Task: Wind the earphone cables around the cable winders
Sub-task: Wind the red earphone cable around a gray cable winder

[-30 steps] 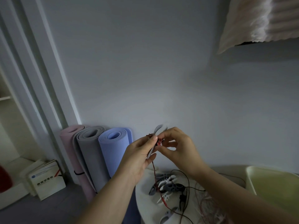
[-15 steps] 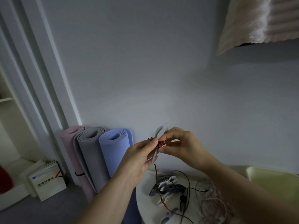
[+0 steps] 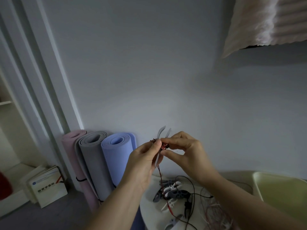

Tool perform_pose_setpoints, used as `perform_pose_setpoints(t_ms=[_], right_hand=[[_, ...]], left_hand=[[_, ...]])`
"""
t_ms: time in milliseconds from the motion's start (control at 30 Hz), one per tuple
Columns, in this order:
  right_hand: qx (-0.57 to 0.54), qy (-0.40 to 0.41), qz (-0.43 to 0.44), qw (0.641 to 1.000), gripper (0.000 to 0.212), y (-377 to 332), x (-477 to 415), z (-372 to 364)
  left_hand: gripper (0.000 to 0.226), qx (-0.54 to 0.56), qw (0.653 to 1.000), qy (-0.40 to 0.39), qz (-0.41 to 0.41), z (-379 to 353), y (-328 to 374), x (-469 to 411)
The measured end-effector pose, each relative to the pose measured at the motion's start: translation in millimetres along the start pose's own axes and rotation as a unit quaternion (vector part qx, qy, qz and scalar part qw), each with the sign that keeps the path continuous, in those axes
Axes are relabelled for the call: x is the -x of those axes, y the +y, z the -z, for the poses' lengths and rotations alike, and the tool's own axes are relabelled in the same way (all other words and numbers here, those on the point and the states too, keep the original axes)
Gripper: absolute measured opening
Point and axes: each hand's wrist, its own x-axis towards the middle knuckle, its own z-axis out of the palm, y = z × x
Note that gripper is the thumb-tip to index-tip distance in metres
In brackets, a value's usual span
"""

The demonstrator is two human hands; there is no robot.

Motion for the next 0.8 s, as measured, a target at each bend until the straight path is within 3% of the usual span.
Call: perform_pose_setpoints(t_ms=[100, 300, 400, 533, 700, 800], right_hand=[[0.007, -0.003, 0.03, 1.0, 0.042, 1.0, 4.1, 0.3], [-0.101, 0.062, -0.078, 0.99, 0.023, -6.9, -0.2, 23.2], [-0.114, -0.062, -0.147, 0.981, 0.032, -7.7, -14.2, 29.7], [-0.132, -0.262, -0.207, 0.933, 0.043, -16.5, -18.5, 26.8], [-0.205, -0.27, -0.293, 0.894, 0.038, -17.5, -14.0, 23.4], [-0.233, -0.289, -0.277, 0.886, 0.036, -14.5, -13.9, 21.8]], left_hand=[[0.013, -0.031, 0.999, -0.026, 0.001, 4.5, 0.9, -0.6], [0.011, -0.198, 0.975, -0.1, -0.018, 17.9, 10.1, 3.9], [0.005, -0.267, 0.95, -0.16, -0.011, 18.4, 17.1, 8.8], [0.02, -0.306, 0.932, -0.194, -0.002, 17.2, 24.5, 10.9], [0.024, -0.326, 0.919, -0.223, -0.006, 20.8, 30.6, 12.1], [0.024, -0.331, 0.912, -0.243, -0.002, 21.6, 32.8, 12.6]])
